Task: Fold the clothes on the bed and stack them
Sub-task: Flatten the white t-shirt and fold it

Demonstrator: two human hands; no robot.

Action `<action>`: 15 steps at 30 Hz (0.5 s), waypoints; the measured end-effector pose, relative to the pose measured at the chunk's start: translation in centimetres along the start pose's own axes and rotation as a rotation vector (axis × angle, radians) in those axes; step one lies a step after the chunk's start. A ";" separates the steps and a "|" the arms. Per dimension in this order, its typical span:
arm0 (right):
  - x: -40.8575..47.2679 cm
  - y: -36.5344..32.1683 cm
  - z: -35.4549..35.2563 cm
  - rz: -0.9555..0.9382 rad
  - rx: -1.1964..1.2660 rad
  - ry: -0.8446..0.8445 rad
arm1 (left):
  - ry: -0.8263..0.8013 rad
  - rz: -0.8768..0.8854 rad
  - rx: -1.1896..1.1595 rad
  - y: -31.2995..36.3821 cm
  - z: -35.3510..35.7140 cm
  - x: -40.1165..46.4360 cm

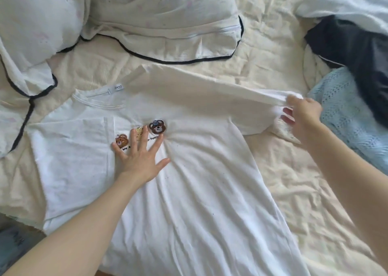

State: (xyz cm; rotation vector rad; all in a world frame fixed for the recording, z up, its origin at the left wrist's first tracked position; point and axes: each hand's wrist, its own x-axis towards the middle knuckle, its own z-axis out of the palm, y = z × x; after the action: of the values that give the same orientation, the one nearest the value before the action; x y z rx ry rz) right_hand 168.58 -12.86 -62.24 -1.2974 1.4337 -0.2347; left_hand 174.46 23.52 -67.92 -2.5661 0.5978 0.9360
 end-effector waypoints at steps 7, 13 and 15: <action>-3.0 -3.2 4.0 0.082 0.413 -0.082 | -0.068 0.016 -0.014 -0.3 -0.7 0.2; -13.2 -0.9 8.8 0.383 0.760 -0.480 | 0.243 -0.117 -0.513 0.3 -2.7 -0.3; -15.6 2.3 9.0 0.457 0.522 -0.577 | 0.375 -0.248 -0.767 0.5 -4.2 0.1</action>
State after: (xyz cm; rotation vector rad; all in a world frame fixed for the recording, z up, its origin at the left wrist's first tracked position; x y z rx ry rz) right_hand 170.75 4.64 -58.11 -0.5235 1.0326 0.0732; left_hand 176.49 21.19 -65.06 -3.4344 -0.0341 0.6815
